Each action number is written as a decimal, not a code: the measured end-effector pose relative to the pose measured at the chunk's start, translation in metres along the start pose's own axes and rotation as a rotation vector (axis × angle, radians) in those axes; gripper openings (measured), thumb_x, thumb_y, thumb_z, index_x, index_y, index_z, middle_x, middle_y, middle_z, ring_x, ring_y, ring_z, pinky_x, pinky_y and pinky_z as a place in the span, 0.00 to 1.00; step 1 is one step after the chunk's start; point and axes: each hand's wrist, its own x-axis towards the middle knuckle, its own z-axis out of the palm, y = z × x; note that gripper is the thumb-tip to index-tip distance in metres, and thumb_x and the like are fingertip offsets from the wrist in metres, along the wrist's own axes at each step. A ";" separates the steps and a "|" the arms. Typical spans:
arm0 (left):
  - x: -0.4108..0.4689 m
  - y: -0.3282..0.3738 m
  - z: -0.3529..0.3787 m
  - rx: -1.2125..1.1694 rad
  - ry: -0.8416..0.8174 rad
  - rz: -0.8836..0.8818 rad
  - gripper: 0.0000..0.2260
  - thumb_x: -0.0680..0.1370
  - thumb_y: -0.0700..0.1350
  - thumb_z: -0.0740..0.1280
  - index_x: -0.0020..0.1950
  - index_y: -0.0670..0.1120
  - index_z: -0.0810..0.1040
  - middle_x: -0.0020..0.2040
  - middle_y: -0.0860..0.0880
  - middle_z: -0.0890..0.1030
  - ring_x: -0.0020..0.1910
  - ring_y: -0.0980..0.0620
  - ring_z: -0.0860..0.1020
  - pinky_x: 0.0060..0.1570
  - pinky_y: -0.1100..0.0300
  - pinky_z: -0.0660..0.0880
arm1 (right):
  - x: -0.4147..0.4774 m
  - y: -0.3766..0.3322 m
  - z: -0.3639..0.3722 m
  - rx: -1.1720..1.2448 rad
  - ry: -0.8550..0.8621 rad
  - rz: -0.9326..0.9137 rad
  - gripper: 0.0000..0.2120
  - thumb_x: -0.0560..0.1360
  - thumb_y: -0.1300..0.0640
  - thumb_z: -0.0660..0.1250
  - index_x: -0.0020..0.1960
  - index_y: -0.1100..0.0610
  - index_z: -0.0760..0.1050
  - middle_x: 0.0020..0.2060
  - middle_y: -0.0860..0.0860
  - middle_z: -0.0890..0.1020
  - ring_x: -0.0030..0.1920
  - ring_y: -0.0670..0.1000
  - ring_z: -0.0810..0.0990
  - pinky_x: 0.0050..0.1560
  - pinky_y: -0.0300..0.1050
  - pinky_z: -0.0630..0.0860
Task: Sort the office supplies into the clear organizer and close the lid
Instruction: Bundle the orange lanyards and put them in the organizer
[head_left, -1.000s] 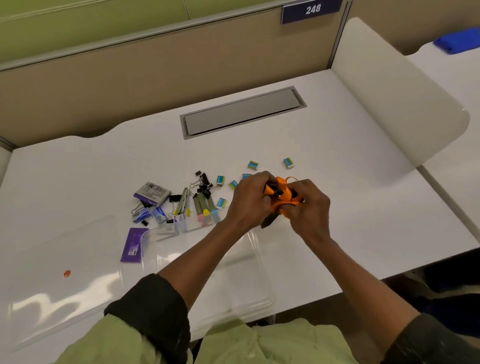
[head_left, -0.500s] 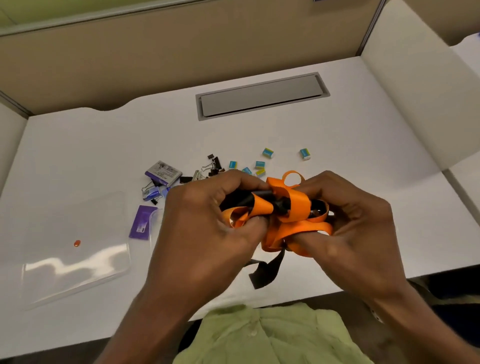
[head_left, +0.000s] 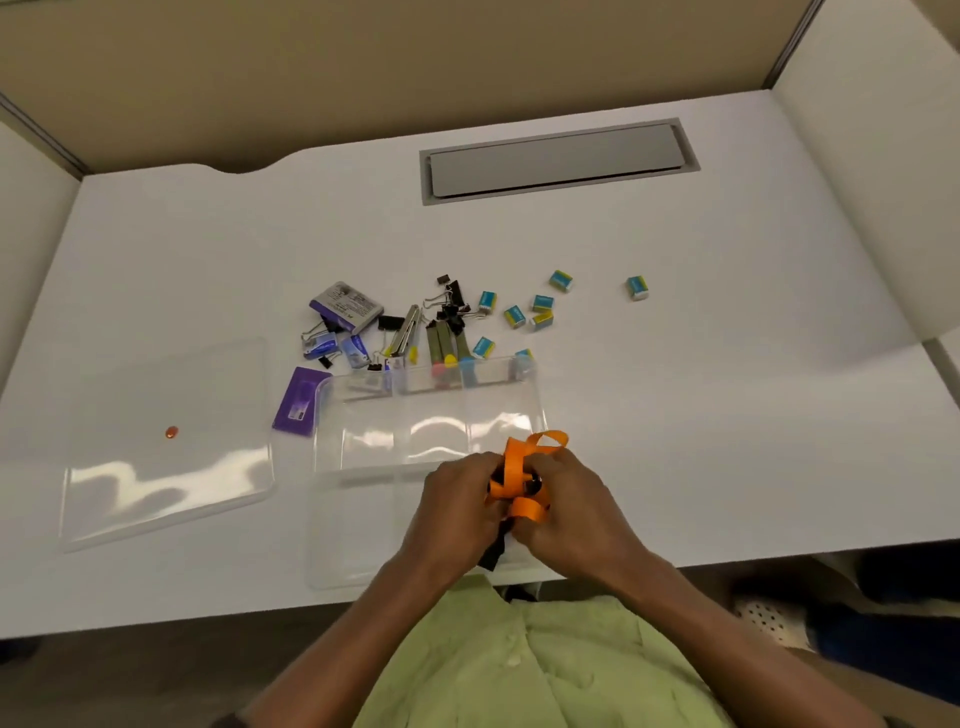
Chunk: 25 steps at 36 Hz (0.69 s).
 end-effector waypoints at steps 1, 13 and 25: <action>-0.002 -0.001 0.000 0.004 -0.018 0.017 0.12 0.74 0.38 0.71 0.52 0.54 0.83 0.43 0.56 0.85 0.41 0.60 0.79 0.42 0.70 0.72 | -0.002 0.001 0.003 -0.001 -0.026 -0.008 0.18 0.68 0.52 0.69 0.58 0.47 0.74 0.51 0.47 0.76 0.46 0.50 0.78 0.44 0.46 0.78; -0.027 -0.023 -0.011 -0.049 0.134 0.016 0.20 0.75 0.50 0.77 0.66 0.56 0.78 0.59 0.60 0.81 0.57 0.60 0.79 0.54 0.67 0.80 | -0.014 0.008 -0.005 -0.108 0.080 -0.076 0.25 0.76 0.54 0.72 0.71 0.45 0.70 0.64 0.48 0.75 0.57 0.51 0.79 0.55 0.42 0.78; -0.031 -0.045 0.017 0.113 -0.031 0.122 0.17 0.76 0.40 0.74 0.64 0.51 0.79 0.66 0.56 0.72 0.50 0.59 0.77 0.51 0.63 0.80 | 0.025 0.011 0.042 -0.584 -0.036 -0.293 0.18 0.74 0.58 0.72 0.63 0.58 0.75 0.54 0.56 0.77 0.52 0.57 0.80 0.40 0.48 0.74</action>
